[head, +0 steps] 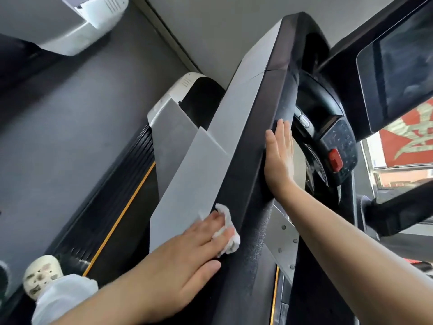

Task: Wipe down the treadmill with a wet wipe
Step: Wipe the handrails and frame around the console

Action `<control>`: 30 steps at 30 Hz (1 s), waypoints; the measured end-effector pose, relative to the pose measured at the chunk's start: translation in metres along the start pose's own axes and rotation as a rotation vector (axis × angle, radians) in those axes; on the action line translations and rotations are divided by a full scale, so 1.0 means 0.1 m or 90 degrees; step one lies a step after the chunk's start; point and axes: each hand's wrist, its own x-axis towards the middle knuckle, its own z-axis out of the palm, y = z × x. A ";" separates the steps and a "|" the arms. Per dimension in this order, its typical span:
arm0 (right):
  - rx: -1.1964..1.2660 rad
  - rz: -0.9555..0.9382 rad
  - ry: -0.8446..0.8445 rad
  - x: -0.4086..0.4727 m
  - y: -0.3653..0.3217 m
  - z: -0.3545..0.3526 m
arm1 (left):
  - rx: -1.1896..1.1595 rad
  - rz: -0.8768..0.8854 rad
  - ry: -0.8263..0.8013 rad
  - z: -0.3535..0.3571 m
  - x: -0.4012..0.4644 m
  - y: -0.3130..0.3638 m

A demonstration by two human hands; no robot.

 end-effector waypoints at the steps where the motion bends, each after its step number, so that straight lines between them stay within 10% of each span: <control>1: -0.005 0.003 -0.001 0.01 0.00 0.00 | -0.042 -0.011 -0.004 -0.07 0.16 -0.03; 30: -0.050 0.017 -0.008 -0.06 -0.14 -0.05 | -0.211 -0.215 -0.004 -0.22 1.19 -0.78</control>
